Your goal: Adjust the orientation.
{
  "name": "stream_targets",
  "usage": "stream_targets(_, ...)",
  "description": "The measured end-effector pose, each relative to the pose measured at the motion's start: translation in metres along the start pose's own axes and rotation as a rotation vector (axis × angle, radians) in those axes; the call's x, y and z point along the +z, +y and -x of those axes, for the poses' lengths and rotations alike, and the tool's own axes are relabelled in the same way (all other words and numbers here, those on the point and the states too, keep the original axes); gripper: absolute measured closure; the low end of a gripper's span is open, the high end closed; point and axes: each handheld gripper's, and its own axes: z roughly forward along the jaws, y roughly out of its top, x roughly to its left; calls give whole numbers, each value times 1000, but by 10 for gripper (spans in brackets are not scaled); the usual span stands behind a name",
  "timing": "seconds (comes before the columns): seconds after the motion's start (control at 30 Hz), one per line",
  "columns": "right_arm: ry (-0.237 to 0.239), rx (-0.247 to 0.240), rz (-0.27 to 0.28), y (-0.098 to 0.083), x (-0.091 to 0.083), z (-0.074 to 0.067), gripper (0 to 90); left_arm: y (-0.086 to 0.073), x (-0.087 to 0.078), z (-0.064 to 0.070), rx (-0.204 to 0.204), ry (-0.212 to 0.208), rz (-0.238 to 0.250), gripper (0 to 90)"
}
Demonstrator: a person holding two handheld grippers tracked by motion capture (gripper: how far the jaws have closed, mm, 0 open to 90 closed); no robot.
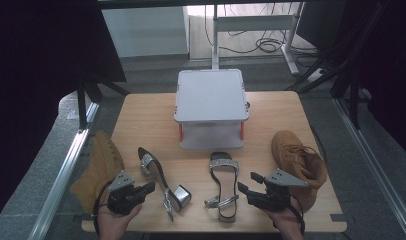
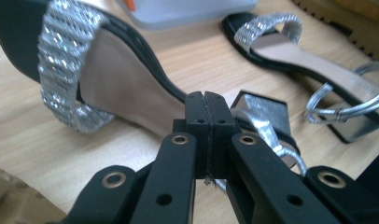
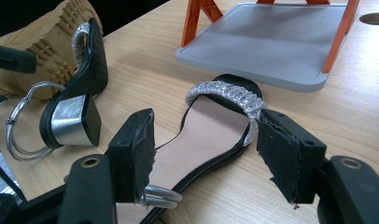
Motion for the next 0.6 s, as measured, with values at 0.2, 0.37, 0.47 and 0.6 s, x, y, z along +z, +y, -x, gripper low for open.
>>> stream_targets(0.2, -19, -2, -25, -5, 5, -1, 358, 0, 17, 0, 22, -11, -38, 900)
stream_targets(0.37, -33, -37, -70, -9, 13, -5, 347, 2, 25, -5, 13, -20, -46, 900)
stream_targets(0.47, -34, -36, -71, -10, 14, -5, 347, 4, 27, -5, 14, -22, -50, 900)
stream_targets(0.6, -37, -36, -64, -9, 13, -5, 347, 5, 31, -4, 24, -26, -64, 900)
